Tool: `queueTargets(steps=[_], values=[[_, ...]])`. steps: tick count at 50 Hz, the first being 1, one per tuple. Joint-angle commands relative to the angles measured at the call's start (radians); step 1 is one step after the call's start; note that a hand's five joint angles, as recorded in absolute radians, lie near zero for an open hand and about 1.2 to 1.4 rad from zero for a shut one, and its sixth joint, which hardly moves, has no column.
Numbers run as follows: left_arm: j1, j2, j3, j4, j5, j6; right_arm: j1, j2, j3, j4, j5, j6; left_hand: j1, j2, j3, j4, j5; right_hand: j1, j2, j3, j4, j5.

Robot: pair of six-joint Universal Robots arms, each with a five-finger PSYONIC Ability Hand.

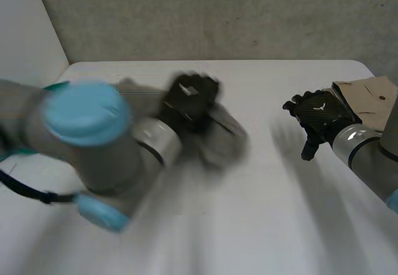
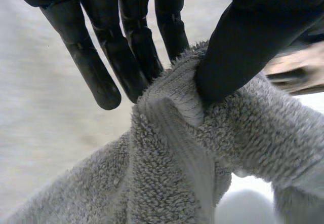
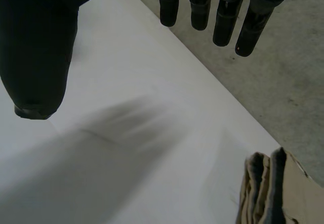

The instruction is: Fold the laundry.

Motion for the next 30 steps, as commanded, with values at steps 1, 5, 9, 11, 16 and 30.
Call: queueTargets(steps=[1,5,9,11,16,30], values=[[-0.133,-0.13,0.059,-0.022,-0.013,-0.028,-0.017,-0.004,-0.014,0.001,0.004,0.01,-0.892,-0.979,-0.976,-0.976,-0.934,0.014,-0.045,-0.04,-0.06,-0.059],[-0.084,-0.105,0.054,-0.021,-0.05,0.007,-0.029,-0.01,-0.017,0.007,0.004,0.011,-0.889,-0.976,-0.974,-0.973,-0.931,0.014,-0.045,-0.04,-0.06,-0.059],[0.034,-0.036,0.028,-0.029,-0.055,0.058,-0.03,-0.032,-0.017,0.012,-0.004,0.01,-0.868,-0.956,-0.953,-0.953,-0.911,0.014,-0.045,-0.04,-0.06,-0.059],[0.077,-0.007,0.013,-0.029,-0.047,0.073,-0.027,-0.045,-0.017,0.016,-0.005,0.011,-0.865,-0.953,-0.95,-0.95,-0.908,0.014,-0.045,-0.04,-0.06,-0.059],[0.189,0.028,-0.001,-0.026,0.03,0.121,-0.02,-0.076,-0.02,0.131,-0.007,0.008,-0.833,-0.921,-0.918,-0.918,-0.876,0.014,-0.045,-0.04,-0.06,-0.059],[0.417,-0.252,0.213,-0.019,0.345,0.409,0.1,-0.09,0.128,0.22,0.001,0.025,-0.76,-0.847,-0.845,-0.844,-0.802,0.014,-0.045,-0.04,-0.06,-0.059]])
